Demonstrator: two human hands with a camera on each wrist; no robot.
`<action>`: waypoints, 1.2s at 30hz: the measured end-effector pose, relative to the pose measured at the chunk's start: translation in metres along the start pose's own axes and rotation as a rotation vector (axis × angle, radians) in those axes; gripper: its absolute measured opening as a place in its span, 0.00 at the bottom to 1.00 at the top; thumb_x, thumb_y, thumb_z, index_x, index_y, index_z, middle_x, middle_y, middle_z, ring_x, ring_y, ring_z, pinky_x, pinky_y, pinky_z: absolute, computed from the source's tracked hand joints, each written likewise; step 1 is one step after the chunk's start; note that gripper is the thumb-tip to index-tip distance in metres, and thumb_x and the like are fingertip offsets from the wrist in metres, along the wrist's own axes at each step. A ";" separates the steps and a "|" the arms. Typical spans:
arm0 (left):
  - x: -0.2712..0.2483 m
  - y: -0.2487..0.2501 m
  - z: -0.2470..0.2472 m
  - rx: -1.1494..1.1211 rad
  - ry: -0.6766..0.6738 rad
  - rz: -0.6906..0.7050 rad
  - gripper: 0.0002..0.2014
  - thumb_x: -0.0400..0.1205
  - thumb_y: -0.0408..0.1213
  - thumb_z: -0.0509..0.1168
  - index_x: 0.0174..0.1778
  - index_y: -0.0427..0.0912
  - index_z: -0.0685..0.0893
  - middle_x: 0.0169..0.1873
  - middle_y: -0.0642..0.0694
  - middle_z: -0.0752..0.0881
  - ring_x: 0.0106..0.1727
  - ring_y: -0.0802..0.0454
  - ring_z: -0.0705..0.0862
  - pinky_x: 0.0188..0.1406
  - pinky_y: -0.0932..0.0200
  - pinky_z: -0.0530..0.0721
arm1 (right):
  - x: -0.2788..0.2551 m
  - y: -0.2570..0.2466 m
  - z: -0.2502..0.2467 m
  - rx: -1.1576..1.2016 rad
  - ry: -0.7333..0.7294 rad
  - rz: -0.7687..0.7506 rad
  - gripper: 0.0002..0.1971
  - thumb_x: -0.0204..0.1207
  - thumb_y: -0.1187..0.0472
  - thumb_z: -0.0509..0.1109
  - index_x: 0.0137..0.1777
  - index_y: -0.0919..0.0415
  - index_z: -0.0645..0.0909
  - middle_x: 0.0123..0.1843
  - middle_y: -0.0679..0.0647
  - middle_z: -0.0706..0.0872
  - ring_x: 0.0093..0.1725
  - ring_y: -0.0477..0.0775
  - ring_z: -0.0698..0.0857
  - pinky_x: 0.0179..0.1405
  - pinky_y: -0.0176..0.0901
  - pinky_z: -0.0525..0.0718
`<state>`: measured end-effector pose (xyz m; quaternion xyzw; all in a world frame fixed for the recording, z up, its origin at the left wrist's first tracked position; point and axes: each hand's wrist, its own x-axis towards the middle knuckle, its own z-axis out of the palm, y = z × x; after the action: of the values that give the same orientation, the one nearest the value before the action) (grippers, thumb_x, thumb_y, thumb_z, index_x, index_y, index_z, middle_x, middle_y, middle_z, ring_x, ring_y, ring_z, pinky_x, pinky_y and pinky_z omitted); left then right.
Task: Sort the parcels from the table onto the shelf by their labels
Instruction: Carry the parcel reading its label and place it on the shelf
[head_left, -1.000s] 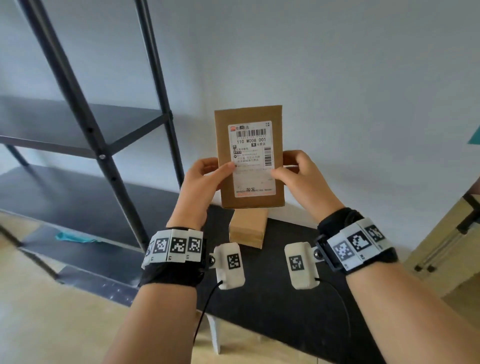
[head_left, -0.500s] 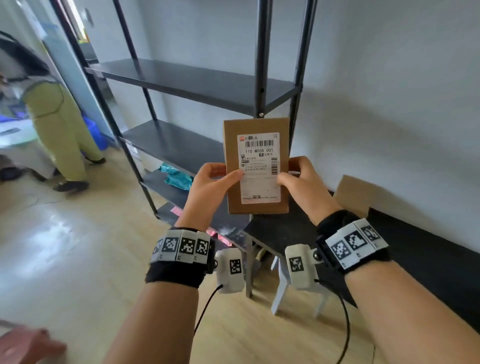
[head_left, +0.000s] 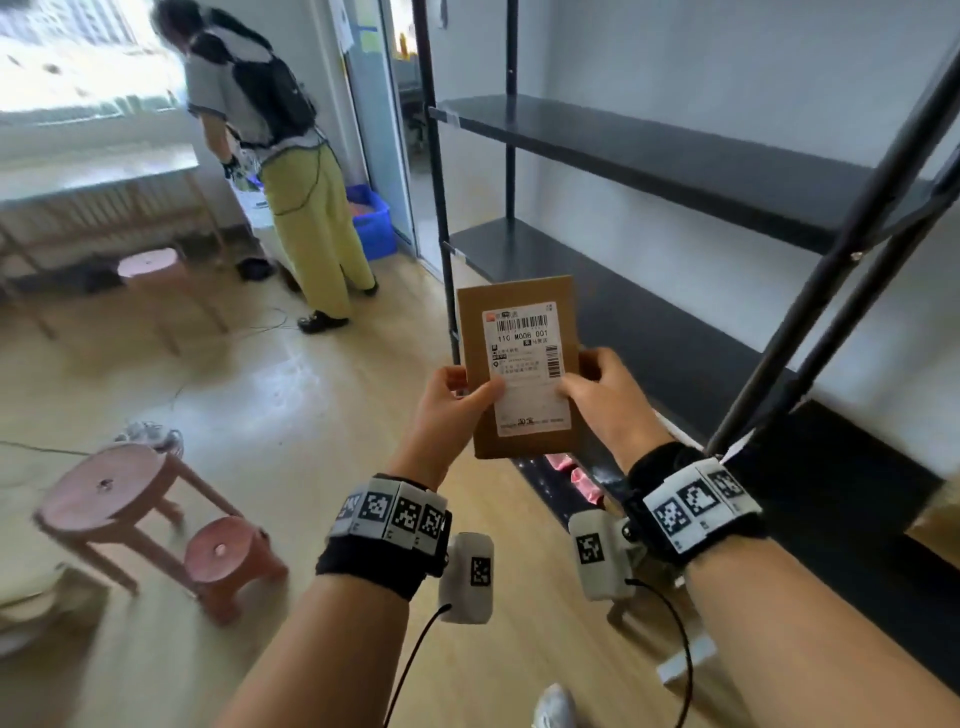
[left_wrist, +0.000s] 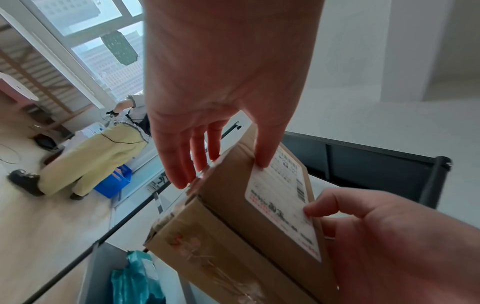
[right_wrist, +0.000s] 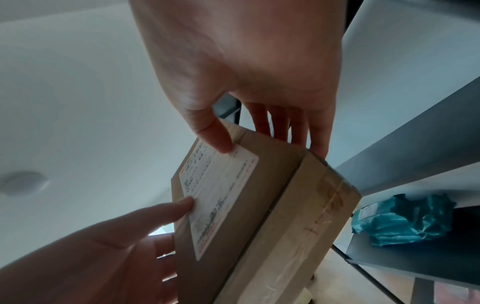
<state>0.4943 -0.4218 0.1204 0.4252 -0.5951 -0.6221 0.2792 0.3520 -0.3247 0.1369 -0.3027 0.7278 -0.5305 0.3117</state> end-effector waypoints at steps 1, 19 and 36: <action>0.010 -0.001 -0.008 -0.003 0.017 -0.009 0.20 0.82 0.41 0.71 0.68 0.40 0.75 0.57 0.44 0.87 0.50 0.52 0.90 0.35 0.65 0.90 | 0.012 -0.003 0.009 0.000 -0.019 0.001 0.13 0.81 0.61 0.67 0.64 0.54 0.73 0.54 0.48 0.85 0.47 0.44 0.85 0.34 0.35 0.83; 0.254 0.031 -0.087 0.051 0.254 -0.017 0.25 0.83 0.42 0.70 0.75 0.39 0.75 0.66 0.43 0.84 0.62 0.49 0.86 0.45 0.64 0.86 | 0.280 -0.060 0.125 -0.064 -0.180 -0.035 0.18 0.80 0.58 0.69 0.69 0.57 0.75 0.58 0.55 0.87 0.51 0.54 0.89 0.50 0.51 0.90; 0.486 0.120 -0.202 0.009 0.064 0.166 0.22 0.83 0.37 0.70 0.73 0.38 0.79 0.60 0.41 0.89 0.53 0.51 0.91 0.37 0.68 0.90 | 0.455 -0.156 0.240 -0.060 0.032 -0.159 0.16 0.81 0.55 0.69 0.66 0.55 0.74 0.52 0.45 0.84 0.49 0.44 0.86 0.39 0.32 0.83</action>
<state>0.4147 -0.9547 0.1559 0.3953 -0.6220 -0.5801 0.3469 0.2718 -0.8552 0.1687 -0.3601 0.7220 -0.5364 0.2478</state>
